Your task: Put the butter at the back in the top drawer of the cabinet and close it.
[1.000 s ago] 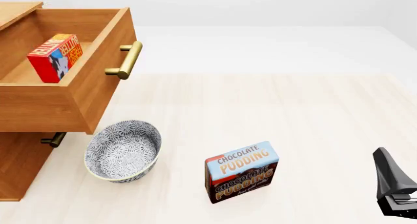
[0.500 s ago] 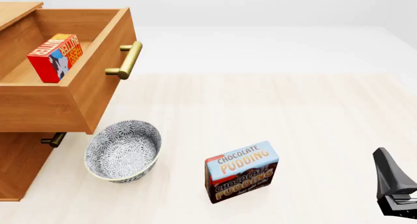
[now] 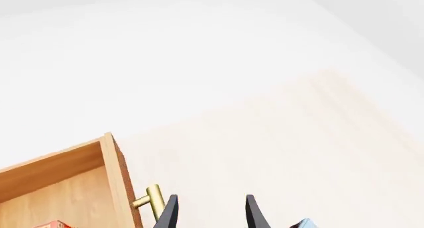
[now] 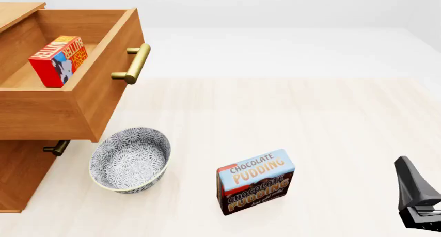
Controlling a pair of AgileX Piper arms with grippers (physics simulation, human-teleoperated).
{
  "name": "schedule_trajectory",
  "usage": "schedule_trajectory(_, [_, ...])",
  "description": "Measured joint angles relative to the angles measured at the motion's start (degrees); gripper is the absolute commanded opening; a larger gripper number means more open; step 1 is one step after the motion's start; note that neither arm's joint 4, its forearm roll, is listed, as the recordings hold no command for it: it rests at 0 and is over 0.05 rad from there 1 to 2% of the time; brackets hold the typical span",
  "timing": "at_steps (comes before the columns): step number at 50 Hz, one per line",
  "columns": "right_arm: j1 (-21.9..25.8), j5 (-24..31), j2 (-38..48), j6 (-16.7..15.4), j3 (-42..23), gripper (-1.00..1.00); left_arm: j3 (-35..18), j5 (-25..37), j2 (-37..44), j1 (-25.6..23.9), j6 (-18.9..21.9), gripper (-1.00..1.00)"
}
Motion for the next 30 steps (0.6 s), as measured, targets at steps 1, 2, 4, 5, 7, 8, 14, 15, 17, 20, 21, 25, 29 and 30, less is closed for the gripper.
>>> schedule_trajectory(1, [0.0, 0.0, 0.0, 0.0, 0.0, 1.0, 0.2, -0.2, 0.2, -0.3, 0.0, 1.0])
schedule_trajectory(2, [0.0, 0.0, 0.0, 0.0, 0.0, 1.0, 0.3, -0.4, 0.4, -0.5, 0.0, 1.0])
schedule_trajectory(4, [0.0, 0.0, 0.0, 0.0, 0.0, 1.0, 0.6, -0.7, 0.8, -1.0, -0.1, 1.0])
schedule_trajectory(5, [0.0, 0.0, 0.0, 0.0, 0.0, 1.0, 0.7, -0.9, 1.0, -1.3, -0.1, 1.0])
schedule_trajectory(7, [0.0, 0.0, 0.0, 0.0, 0.0, 1.0, 0.9, -1.2, 1.4, -1.7, -0.1, 1.0])
schedule_trajectory(8, [0.0, 0.0, 0.0, 0.0, 0.0, 1.0, 1.0, -1.3, 1.6, -2.0, -0.2, 1.0])
schedule_trajectory(14, [0.0, 0.0, 0.0, 0.0, 0.0, 1.0, 2.0, -2.5, 2.7, -3.2, -0.5, 1.0])
schedule_trajectory(15, [0.0, 0.0, 0.0, 0.0, 0.0, 1.0, 2.2, -2.7, 2.9, -3.3, -0.6, 1.0])
schedule_trajectory(17, [0.0, 0.0, 0.0, 0.0, 0.0, 1.0, 2.5, -3.0, 3.1, -3.7, -0.8, 1.0])
schedule_trajectory(20, [0.0, 0.0, 0.0, 0.0, 0.0, 1.0, 3.0, -3.5, 3.6, -4.2, -1.0, 1.0])
schedule_trajectory(21, [0.0, 0.0, 0.0, 0.0, 0.0, 1.0, 3.2, -3.7, 3.7, -4.3, -1.1, 1.0])
schedule_trajectory(25, [0.0, 0.0, 0.0, 0.0, 0.0, 1.0, 3.9, -4.3, 4.3, -4.9, -1.5, 1.0])
schedule_trajectory(29, [0.0, 0.0, 0.0, 0.0, 0.0, 1.0, 4.6, -4.9, 4.9, -5.5, -2.0, 1.0])
schedule_trajectory(30, [0.0, 0.0, 0.0, 0.0, 0.0, 1.0, 4.8, -5.1, 5.1, -5.6, -2.1, 1.0])
